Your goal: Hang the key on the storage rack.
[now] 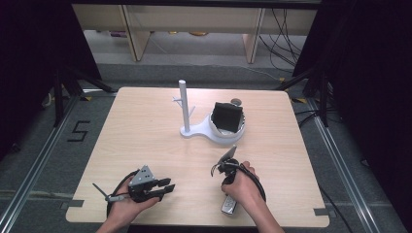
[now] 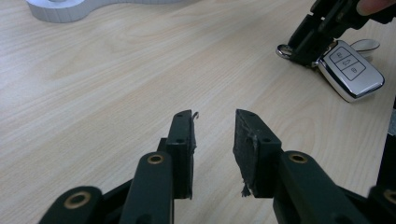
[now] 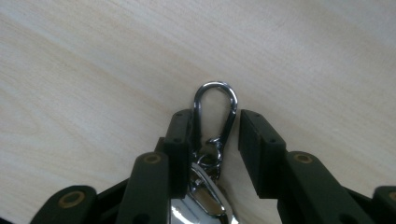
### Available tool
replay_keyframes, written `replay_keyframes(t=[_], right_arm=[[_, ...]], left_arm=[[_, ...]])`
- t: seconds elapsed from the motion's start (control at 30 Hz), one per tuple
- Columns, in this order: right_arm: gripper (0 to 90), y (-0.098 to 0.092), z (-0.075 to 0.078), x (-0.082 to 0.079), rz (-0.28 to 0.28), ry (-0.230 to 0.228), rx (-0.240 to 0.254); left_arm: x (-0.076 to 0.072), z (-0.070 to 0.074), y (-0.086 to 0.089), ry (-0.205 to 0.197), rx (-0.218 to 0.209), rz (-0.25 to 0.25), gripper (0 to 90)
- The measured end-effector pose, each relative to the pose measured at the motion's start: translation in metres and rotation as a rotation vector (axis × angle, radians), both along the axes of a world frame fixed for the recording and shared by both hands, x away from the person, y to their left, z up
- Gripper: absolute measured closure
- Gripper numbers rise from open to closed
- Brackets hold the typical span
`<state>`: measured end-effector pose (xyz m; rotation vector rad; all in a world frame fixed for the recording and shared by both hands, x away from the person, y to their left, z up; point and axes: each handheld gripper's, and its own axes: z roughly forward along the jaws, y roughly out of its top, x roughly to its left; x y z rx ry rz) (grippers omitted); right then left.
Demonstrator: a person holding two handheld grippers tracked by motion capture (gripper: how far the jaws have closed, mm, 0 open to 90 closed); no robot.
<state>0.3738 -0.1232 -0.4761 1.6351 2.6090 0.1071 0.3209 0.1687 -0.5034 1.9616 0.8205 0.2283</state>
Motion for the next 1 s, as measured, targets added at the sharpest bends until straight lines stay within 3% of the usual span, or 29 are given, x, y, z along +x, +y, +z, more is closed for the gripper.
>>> replay_keyframes(t=[0.13, 0.2, 0.23, 0.33, 0.37, 0.5, 0.53, 0.67, 0.77, 0.9, 0.93, 0.97, 1.0], right_arm=[[67.0, 0.002, 0.0, -0.002, -0.01, 0.004, -0.002], [69.5, 0.0, -0.001, 0.0, 0.019, -0.005, -0.014], [69.5, 0.003, 0.0, -0.003, -0.026, 0.006, -0.01], [71.0, 0.001, 0.0, -0.002, -0.018, 0.012, -0.007], [71.7, 0.001, 0.001, -0.001, -0.033, 0.041, -0.003], [75.1, -0.002, 0.0, 0.002, -0.057, 0.04, -0.016], [75.2, -0.002, 0.001, 0.003, -0.037, 0.052, -0.015], [75.4, -0.001, 0.001, 0.005, -0.008, 0.056, -0.017], [76.0, 0.0, 0.0, 0.006, 0.022, 0.054, -0.03], [77.0, -0.003, 0.0, 0.005, 0.057, 0.031, -0.007], [77.1, -0.003, 0.001, 0.005, 0.028, 0.055, 0.026], [77.2, -0.007, 0.0, 0.007, 0.059, 0.039, 0.025], [77.3, -0.005, 0.001, 0.005, 0.013, 0.045, 0.032]], left_arm=[[0.002, 0.0, 0.003, -0.003, -0.014, 0.01, 67.5], [0.002, 0.0, 0.006, -0.003, -0.013, 0.014, 67.5], [0.002, 0.0, 0.007, -0.007, -0.015, 0.023, 67.4], [0.003, 0.0, 0.011, -0.01, -0.035, 0.047, 66.8], [0.004, 0.0, 0.013, -0.006, -0.042, 0.059, 66.4], [0.004, 0.001, 0.02, -0.007, -0.05, 0.095, 66.3], [0.005, -0.001, 0.02, -0.003, -0.069, 0.096, 66.3], [0.005, -0.004, 0.022, 0.004, -0.062, 0.101, 66.2], [0.004, -0.004, 0.023, 0.005, -0.051, 0.11, 66.2], [0.004, -0.006, 0.022, 0.006, -0.061, 0.106, 66.0], [0.004, -0.006, 0.022, 0.01, -0.066, 0.106, 65.9], [0.005, -0.007, 0.023, 0.009, -0.061, 0.106, 65.9], [0.005, -0.007, 0.023, 0.011, -0.064, 0.105, 65.7]])
